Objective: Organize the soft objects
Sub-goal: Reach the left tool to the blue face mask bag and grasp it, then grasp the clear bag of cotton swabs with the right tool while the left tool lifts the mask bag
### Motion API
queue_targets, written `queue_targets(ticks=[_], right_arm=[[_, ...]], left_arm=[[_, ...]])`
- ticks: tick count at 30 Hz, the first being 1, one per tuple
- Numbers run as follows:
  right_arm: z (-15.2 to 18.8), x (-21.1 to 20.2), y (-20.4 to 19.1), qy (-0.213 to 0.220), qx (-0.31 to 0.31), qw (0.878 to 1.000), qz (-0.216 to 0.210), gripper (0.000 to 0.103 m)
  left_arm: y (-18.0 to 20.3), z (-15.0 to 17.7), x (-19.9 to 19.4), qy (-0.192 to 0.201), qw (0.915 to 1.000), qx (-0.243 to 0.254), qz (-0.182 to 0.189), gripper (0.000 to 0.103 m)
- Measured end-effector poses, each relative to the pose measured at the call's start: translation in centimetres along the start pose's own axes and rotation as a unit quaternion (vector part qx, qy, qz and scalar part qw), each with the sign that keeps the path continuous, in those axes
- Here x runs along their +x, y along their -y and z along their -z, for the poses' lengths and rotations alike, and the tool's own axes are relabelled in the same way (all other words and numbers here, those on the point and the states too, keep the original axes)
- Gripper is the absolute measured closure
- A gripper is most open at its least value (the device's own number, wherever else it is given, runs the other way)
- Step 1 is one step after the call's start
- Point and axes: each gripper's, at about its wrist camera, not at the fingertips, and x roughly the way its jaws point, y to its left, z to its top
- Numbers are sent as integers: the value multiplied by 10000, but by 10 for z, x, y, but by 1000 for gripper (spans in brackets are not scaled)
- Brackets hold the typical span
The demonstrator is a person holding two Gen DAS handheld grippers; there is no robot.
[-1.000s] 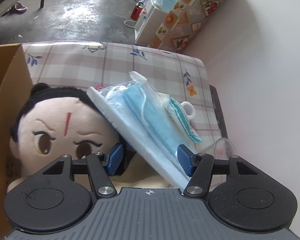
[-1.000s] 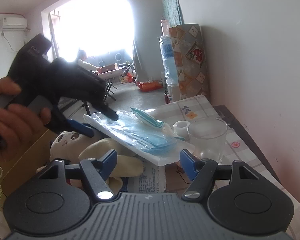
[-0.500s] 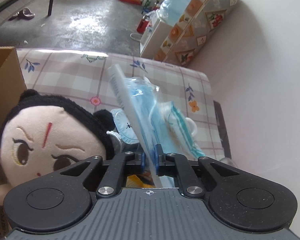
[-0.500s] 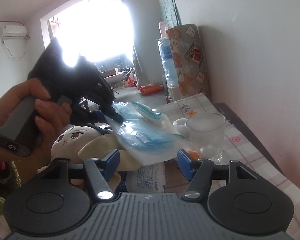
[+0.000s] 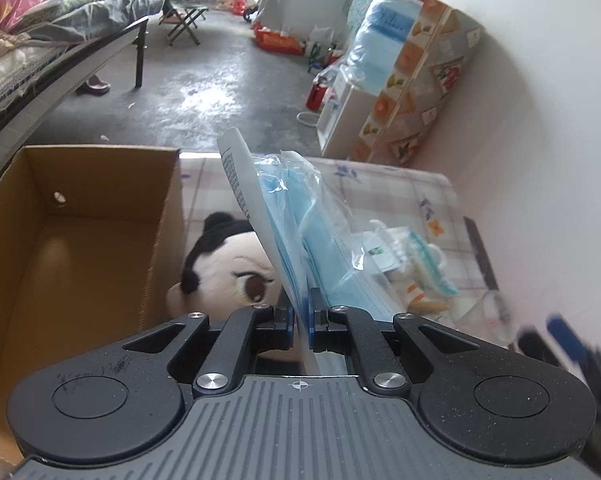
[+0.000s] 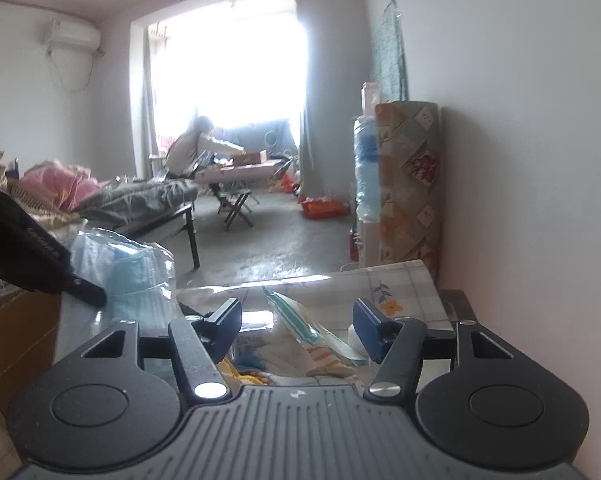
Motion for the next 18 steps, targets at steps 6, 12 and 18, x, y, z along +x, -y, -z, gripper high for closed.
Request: queue_targets(ticks=[6,12,18], right_arm=[[-8,109,-10,-931,-727,9930,0,51],[6,158,-15,-1562,-953,9830,142,74],[5,152,-17,-1493,-974,9837,244,87]], left_arm=[[-10,0,21,-278,9996,48,-12,97],[-12,-2,35,-390,9991,138,14,95],[-12,3,29,-200,9994,282,15,99]])
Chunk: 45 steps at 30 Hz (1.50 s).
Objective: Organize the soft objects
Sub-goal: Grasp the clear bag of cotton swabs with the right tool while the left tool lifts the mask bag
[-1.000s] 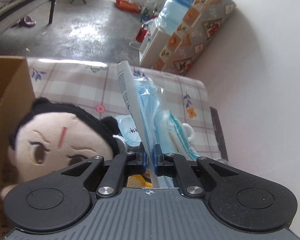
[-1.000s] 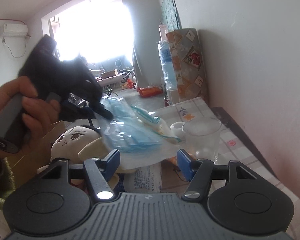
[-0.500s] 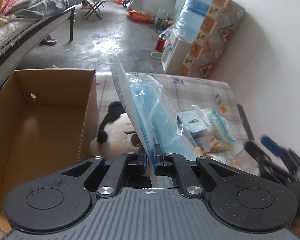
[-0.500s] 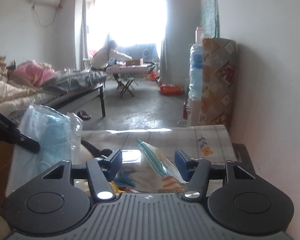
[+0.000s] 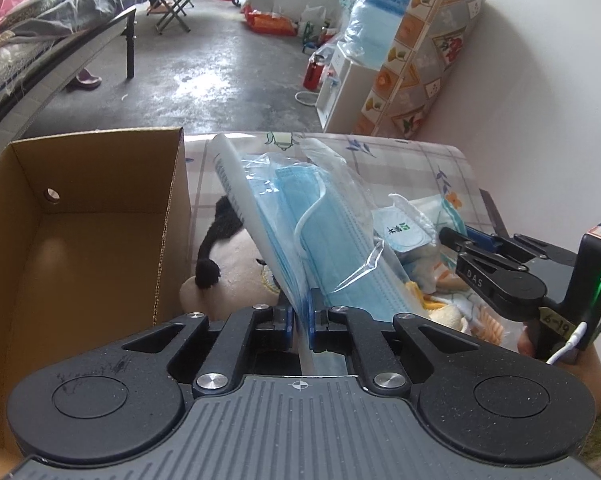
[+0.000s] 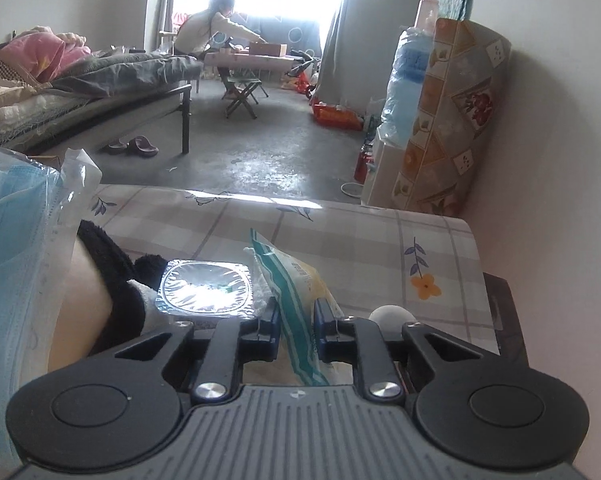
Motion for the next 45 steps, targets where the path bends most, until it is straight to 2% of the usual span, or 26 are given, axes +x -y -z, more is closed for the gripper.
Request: queue_targets(ticks=[5,12,17,24,30,34,37,41,45], right_arm=[[-2,-27,8,369,188,9991,81,92],[-18,-84,24,914,552,9942,-158,92],[-28,-132,20,1256,610,9893,-411,92],[-42,-200,-2,1593,724,9777,-1164,92],[-68,-245,-38,1809,696,9604,-1999,92],[-88,-250,-70,1753,662,9486,-2551,92],[-100,-239,-97,1517,714,9396,-2984,92],[-113,-208,-133,1031,768,9328,-3366,92],[-116,-164,-162,392,923,9303,-3528,92]], left_arm=[[-2,2,-15,272,9993,-114,221,101],[2,0,-55,723,9964,-165,403,102],[-5,5,-95,1080,9924,-272,517,102],[-36,16,-163,1618,9835,-512,635,102],[-76,22,-221,2095,9735,-746,540,102],[-102,22,-247,2296,9687,-878,335,102],[-120,19,-253,2322,9682,-918,135,102],[-144,13,-236,2064,9738,-943,-180,102],[-165,2,-197,1644,9802,-916,-618,102]])
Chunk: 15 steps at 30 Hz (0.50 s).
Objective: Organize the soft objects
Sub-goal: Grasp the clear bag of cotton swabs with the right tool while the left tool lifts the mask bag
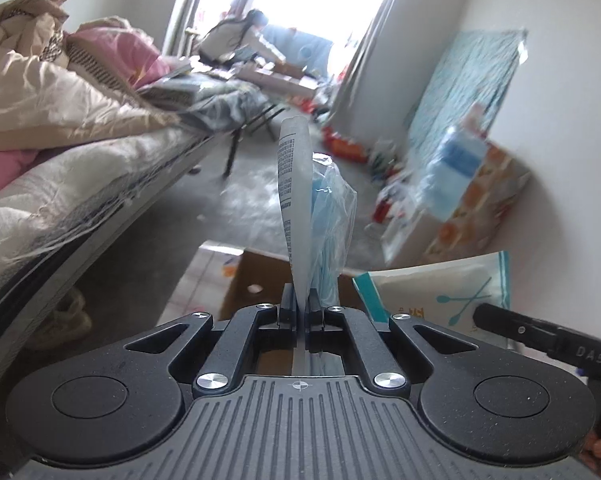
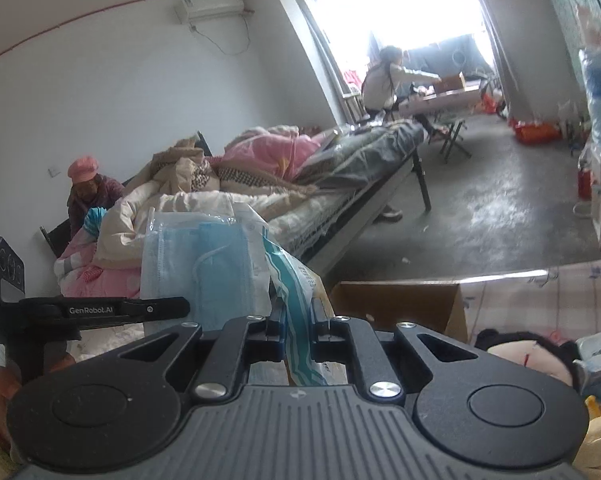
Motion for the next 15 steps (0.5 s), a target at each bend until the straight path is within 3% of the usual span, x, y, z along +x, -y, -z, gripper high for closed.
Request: queue_targets(ticks=[7,15], right_arm=[[14,73,30,-654,429,9966,251,92],[20,130,59,-982,897,9902,419,92]], left_arm=[[-7,2,96,-892,9923,510,-689,102],[10,8,166,-1548,9689,1347,-1384,102]])
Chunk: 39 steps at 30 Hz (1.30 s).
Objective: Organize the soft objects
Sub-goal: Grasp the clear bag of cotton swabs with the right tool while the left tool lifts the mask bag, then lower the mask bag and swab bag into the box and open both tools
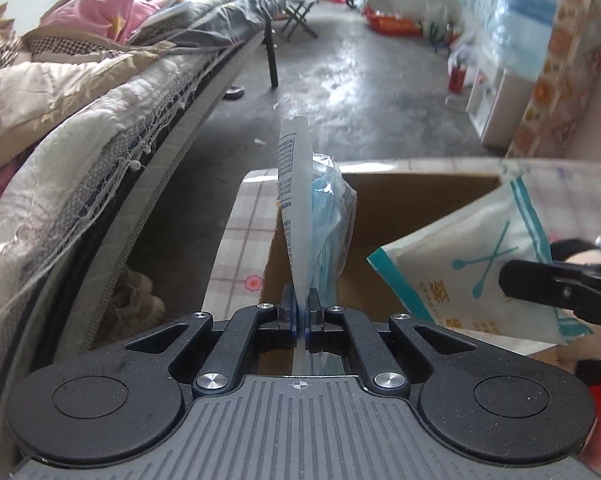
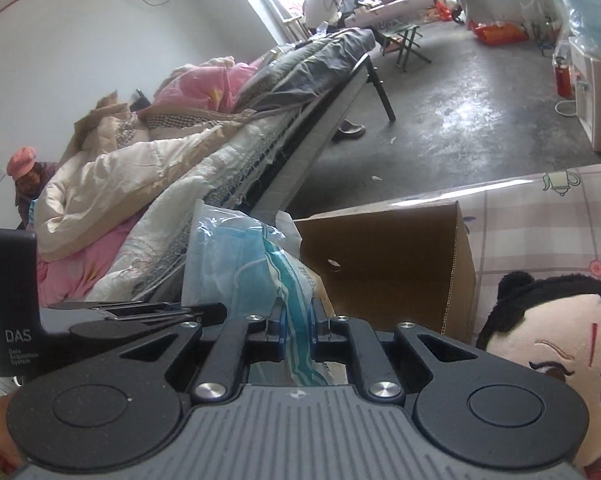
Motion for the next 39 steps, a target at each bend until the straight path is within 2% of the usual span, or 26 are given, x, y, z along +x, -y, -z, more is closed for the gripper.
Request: queue_targets(ticks=[8,13,16,21,27,34,39], right_arm=[[2,17,10,-73,133,9999,60,92],[0,29,12,-190,270,9994,64,92],[-2,35,10,-243,312,9992,78,92],[-4,46,7,-327,434,9985,90,92],[-5,56,-2,-381,463,9980,182,91],[-6,77,-14,-401,459,9973,415,91],[2,96,-22,-653,555,9961,190,88]], left_arm=[[20,-2,35,-417,9943,708,-681,101],[20,1,40,-373,9940,733,-727,99],[17,3,36,-271,9948,725,-661,95],[8,4,29,-187,9971,575,-473,94],[-13,4,17,-18,9998,173,-61,94],[-41,4,1,147,9989,-359,245,94],[-59,4,-4,238,9971,-652,311,93]])
